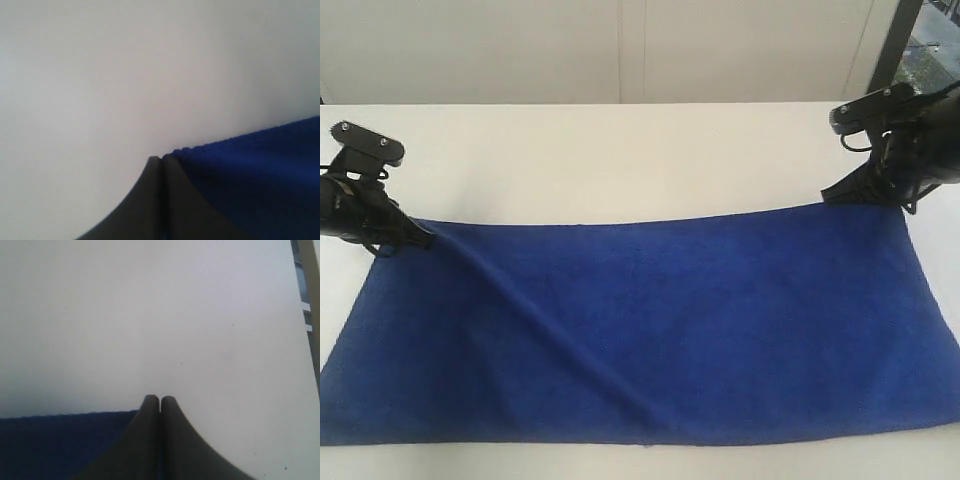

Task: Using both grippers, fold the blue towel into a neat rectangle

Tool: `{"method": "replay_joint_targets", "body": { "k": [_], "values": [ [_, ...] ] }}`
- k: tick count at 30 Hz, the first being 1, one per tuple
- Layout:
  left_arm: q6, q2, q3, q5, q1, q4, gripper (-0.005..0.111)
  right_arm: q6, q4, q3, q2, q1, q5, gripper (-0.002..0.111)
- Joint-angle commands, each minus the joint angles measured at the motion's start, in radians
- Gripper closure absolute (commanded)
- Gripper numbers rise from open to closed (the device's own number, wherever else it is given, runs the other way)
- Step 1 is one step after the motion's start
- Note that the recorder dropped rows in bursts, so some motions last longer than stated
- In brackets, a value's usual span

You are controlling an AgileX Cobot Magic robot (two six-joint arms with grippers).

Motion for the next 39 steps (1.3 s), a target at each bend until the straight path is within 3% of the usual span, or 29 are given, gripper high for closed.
{"method": "replay_joint_targets", "body": {
  "k": [1, 10, 13, 14, 16, 19, 22, 25, 28, 31, 33, 39],
  "values": [
    [-0.001, 0.047, -0.057, -0.003, 0.005, -0.002, 0.107, 0.039, -0.05, -0.032, 0.041, -0.011, -0.017, 0.108],
    [-0.001, 0.075, -0.098, 0.037, 0.005, -0.002, 0.107, 0.061, -0.059, -0.065, 0.101, -0.011, -0.02, 0.108],
    [-0.001, 0.077, -0.098, 0.037, 0.005, -0.002, 0.096, 0.061, -0.063, -0.065, 0.109, -0.011, -0.02, 0.108],
    [-0.001, 0.077, -0.098, 0.039, 0.005, -0.002, 0.083, 0.061, -0.066, -0.065, 0.109, -0.011, -0.025, 0.104],
    [-0.001, 0.077, -0.098, 0.041, 0.005, -0.002, 0.069, 0.061, -0.066, -0.065, 0.109, -0.011, -0.027, 0.096],
    [-0.001, 0.077, -0.098, 0.042, 0.005, -0.002, 0.056, 0.061, -0.066, -0.065, 0.109, -0.011, -0.022, 0.077],
    [-0.001, 0.077, -0.098, 0.07, 0.005, -0.002, 0.051, 0.061, -0.067, -0.076, 0.109, -0.011, 0.008, 0.062],
    [-0.001, 0.052, -0.098, 0.133, 0.005, -0.004, 0.051, 0.061, -0.046, -0.117, 0.08, -0.011, 0.135, 0.061],
    [-0.001, -0.008, -0.108, 0.148, 0.005, -0.004, 0.052, -0.035, 0.087, -0.122, 0.019, -0.011, 0.072, 0.067],
    [-0.001, -0.049, -0.186, 0.375, 0.007, -0.006, 0.068, -0.365, 0.403, -0.122, -0.005, -0.011, -0.029, 0.095],
    [-0.001, -0.047, -0.225, 0.475, 0.007, -0.006, 0.078, -0.452, 0.48, -0.122, 0.017, -0.011, 0.001, 0.108],
    [-0.001, -0.045, -0.223, 0.535, 0.007, -0.024, 0.097, -0.467, 0.492, -0.124, 0.075, -0.011, -0.004, 0.108]
  ]
}}
